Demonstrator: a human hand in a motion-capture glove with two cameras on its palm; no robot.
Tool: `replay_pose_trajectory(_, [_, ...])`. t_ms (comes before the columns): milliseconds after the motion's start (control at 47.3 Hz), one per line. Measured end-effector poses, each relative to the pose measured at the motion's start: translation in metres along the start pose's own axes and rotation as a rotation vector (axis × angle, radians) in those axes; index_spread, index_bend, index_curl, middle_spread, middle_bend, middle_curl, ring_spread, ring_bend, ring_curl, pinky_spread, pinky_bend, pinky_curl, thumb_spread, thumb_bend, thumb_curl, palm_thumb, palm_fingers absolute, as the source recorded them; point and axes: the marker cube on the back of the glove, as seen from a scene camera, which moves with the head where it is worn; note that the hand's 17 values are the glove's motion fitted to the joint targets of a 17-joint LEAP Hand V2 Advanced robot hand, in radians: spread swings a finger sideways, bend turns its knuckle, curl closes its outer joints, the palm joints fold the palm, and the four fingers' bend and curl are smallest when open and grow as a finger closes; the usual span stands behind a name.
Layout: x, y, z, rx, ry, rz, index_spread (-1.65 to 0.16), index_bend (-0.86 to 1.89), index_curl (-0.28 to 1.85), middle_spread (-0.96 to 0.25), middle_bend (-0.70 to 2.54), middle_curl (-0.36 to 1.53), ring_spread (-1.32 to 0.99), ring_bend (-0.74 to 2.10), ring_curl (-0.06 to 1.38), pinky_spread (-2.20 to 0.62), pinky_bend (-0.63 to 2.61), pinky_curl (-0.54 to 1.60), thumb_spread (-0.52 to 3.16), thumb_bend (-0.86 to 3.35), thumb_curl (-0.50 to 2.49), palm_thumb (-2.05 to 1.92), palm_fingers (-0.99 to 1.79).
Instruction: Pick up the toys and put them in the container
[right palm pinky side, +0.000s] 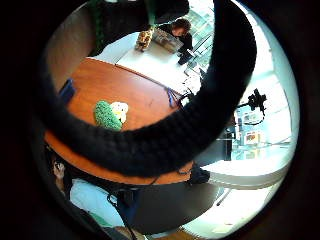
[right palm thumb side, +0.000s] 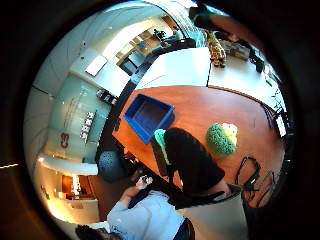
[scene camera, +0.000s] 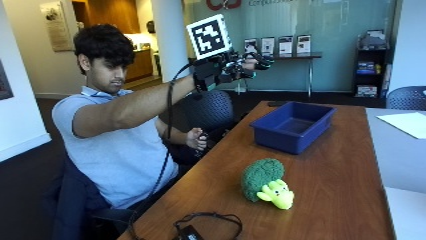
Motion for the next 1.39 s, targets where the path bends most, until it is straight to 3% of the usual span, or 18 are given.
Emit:
replay_pose_trajectory(106, [-0.001, 0.002, -0.002, 0.001, -0.028, -0.051, -0.22, 0.2, 0.08, -0.04, 0.14, 0.04, -0.05, 0.18, 0.03, 0.04, 0.59, 0.16, 0.75, -0.03, 0.03, -0.04, 0.08])
replay_pose_trajectory(190, [-0.002, -0.001, -0.003, 0.001, -0.029, 0.009, -0.26, 0.21, 0.11, -0.05, 0.15, 0.06, -0.06, 0.19, 0.05, 0.05, 0.64, 0.19, 0.95, -0.03, 0.05, -0.05, 0.06])
replay_pose_trajectory(444, [0.0, -0.004, 0.016, 0.004, -0.014, 0.063, -0.32, 0.21, 0.19, -0.06, 0.16, 0.12, -0.08, 0.22, 0.1, 0.07, 0.69, 0.24, 1.23, -0.04, 0.1, -0.06, 0.01])
replay_pose_trajectory(549, [0.001, -0.006, 0.077, -0.067, 0.019, 0.013, -0.33, 0.21, 0.22, -0.06, 0.17, 0.14, -0.08, 0.22, 0.12, 0.07, 0.7, 0.26, 1.28, -0.04, 0.12, -0.06, 0.0])
replay_pose_trajectory(676, [-0.012, -0.01, 0.167, -0.246, -0.045, 0.154, -0.34, 0.2, 0.24, -0.06, 0.15, 0.16, -0.08, 0.22, 0.14, 0.07, 0.73, 0.27, 1.31, -0.04, 0.14, -0.06, -0.03])
replay_pose_trajectory(845, [-0.015, 0.009, 0.265, -0.491, 0.051, 0.182, -0.34, 0.14, 0.24, -0.05, 0.13, 0.17, -0.06, 0.17, 0.15, 0.07, 0.84, 0.31, 1.35, -0.02, 0.17, -0.02, -0.14])
replay_pose_trajectory(930, [-0.013, 0.018, 0.295, -0.48, 0.041, 0.153, -0.34, 0.09, 0.22, -0.03, 0.12, 0.17, -0.05, 0.19, 0.16, 0.04, 1.02, 0.36, 1.41, 0.04, 0.2, 0.07, -0.09])
replay_pose_trajectory(1014, [-0.017, 0.012, 0.294, -0.304, 0.031, 0.108, -0.34, 0.16, 0.21, -0.02, 0.22, 0.2, -0.07, 0.22, 0.16, -0.09, 1.17, 0.39, 1.63, 0.18, 0.24, 0.26, 0.23])
replay_pose_trajectory(1078, [-0.022, 0.004, 0.284, -0.229, 0.022, 0.078, -0.33, 0.17, 0.21, -0.03, 0.28, 0.22, -0.11, 0.41, 0.19, -0.18, 1.15, 0.36, 1.69, 0.3, 0.29, 0.41, 0.62])
replay_pose_trajectory(1141, [-0.032, -0.006, 0.267, -0.179, -0.013, 0.064, -0.31, 0.16, 0.21, -0.04, 0.29, 0.23, -0.14, 0.57, 0.24, -0.25, 1.13, 0.36, 1.66, 0.41, 0.37, 0.59, 0.83])
replay_pose_trajectory(1395, [-0.123, -0.061, 0.157, -0.022, -0.127, -0.071, -0.27, 0.17, 0.25, -0.05, 0.3, 0.29, -0.19, 0.7, 0.35, -0.36, 1.11, 0.4, 1.59, 0.59, 0.52, 0.86, 0.87])
